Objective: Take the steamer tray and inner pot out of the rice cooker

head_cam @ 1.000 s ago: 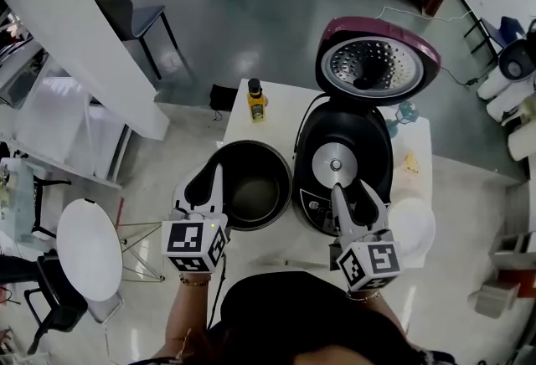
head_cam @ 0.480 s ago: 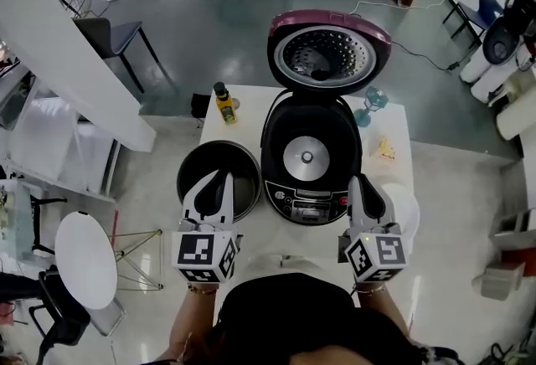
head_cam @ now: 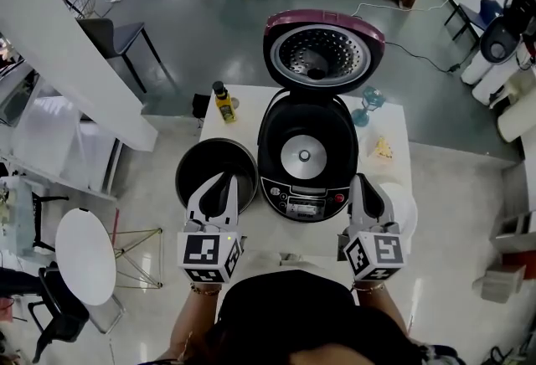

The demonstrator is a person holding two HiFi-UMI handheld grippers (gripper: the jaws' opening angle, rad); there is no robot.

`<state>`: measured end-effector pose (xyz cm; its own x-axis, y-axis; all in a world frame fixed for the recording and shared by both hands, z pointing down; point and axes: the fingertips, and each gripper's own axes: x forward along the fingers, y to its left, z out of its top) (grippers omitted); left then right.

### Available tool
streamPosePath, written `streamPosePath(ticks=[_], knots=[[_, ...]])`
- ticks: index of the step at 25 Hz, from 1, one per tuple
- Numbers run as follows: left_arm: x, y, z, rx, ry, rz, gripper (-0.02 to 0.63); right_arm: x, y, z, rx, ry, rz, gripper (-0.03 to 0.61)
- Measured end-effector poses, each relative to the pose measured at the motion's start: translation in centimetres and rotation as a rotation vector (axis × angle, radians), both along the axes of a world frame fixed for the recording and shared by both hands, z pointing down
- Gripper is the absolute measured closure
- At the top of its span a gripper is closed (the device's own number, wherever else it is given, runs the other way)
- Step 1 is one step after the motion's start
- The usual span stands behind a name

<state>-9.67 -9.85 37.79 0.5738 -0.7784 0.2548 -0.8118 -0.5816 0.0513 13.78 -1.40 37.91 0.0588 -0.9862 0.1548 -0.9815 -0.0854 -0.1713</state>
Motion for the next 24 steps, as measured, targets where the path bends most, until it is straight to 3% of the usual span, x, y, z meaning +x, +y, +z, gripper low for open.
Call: streamPosePath(ticks=[24], knots=[[0.3,-1.5,1.2,-0.035,-0.021,0.011,0.582,-0.4,-1.5,1.3,-0.032,-0.033,-0.069,0.572]])
